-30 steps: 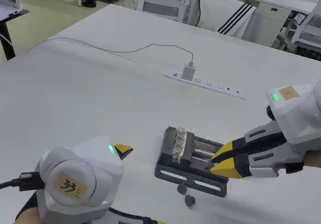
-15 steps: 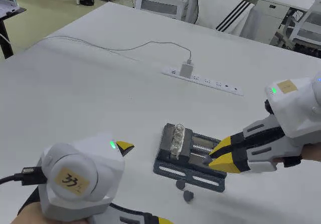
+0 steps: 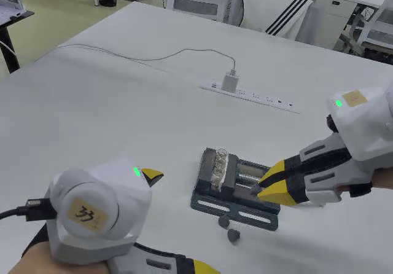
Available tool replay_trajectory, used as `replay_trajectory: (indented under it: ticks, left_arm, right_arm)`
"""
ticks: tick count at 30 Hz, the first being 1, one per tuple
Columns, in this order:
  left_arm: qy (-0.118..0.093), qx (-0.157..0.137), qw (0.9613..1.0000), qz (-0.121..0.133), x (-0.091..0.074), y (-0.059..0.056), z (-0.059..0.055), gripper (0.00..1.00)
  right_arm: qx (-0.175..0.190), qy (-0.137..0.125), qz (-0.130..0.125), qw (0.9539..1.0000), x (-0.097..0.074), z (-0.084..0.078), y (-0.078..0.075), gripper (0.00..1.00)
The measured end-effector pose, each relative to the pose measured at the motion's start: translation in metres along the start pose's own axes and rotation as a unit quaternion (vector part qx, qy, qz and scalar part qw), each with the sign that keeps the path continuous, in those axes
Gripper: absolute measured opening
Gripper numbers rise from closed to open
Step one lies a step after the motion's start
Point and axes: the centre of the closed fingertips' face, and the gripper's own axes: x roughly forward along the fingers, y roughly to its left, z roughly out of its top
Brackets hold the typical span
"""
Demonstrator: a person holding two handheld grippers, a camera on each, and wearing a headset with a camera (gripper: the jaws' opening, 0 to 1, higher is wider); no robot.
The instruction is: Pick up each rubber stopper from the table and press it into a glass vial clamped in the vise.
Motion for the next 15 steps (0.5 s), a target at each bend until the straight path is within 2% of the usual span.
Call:
replay_trajectory:
  ticks: [8, 15]
  left_arm:
    - [0.002, 0.002, 1.0, -0.005, -0.0012, -0.003, 0.0003, 0.99]
    - [0.001, 0.006, 0.9999, -0.009, -0.0017, -0.0062, 0.0043, 0.99]
  right_arm:
    - [-0.007, 0.007, -0.002, 1.0, -0.0022, 0.0004, 0.0053, 0.05]
    - [-0.004, 0.006, -0.009, 0.9999, -0.0087, -0.0017, 0.001, 0.05]
